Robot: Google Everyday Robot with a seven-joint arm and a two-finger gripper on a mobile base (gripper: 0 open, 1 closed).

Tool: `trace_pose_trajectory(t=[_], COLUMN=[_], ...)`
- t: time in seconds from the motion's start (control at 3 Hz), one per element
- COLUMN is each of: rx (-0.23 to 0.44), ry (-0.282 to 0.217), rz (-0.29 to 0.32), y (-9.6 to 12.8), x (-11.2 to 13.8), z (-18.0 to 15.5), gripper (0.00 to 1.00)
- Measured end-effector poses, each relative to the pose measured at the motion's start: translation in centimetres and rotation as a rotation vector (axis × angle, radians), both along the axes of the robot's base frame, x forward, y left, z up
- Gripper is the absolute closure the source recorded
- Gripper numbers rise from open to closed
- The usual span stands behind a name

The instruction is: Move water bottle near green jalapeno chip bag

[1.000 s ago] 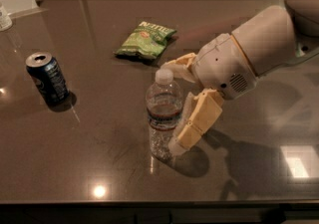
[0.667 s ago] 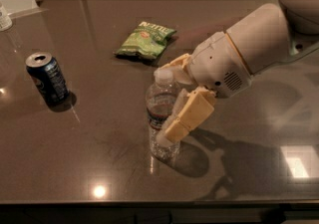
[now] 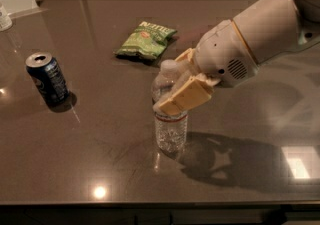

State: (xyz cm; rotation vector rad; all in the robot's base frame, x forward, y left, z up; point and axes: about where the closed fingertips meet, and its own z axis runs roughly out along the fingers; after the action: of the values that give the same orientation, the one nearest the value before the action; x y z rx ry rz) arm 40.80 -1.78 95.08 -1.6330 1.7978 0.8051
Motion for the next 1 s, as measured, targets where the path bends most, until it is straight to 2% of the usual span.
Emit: trace_pose_trajectory(t=[0.33, 0.67, 1.0], rx=[-0.017, -0.002, 0.041], ry=[-0.035, -0.097, -0.157], rz=[-0.084, -0.159, -0.208], y=[-1.4, -2.6, -2.5], x=[3.6, 8.3, 13.2], z=[1.6, 4.0, 6.3], gripper=[0.88, 1.00, 1.00])
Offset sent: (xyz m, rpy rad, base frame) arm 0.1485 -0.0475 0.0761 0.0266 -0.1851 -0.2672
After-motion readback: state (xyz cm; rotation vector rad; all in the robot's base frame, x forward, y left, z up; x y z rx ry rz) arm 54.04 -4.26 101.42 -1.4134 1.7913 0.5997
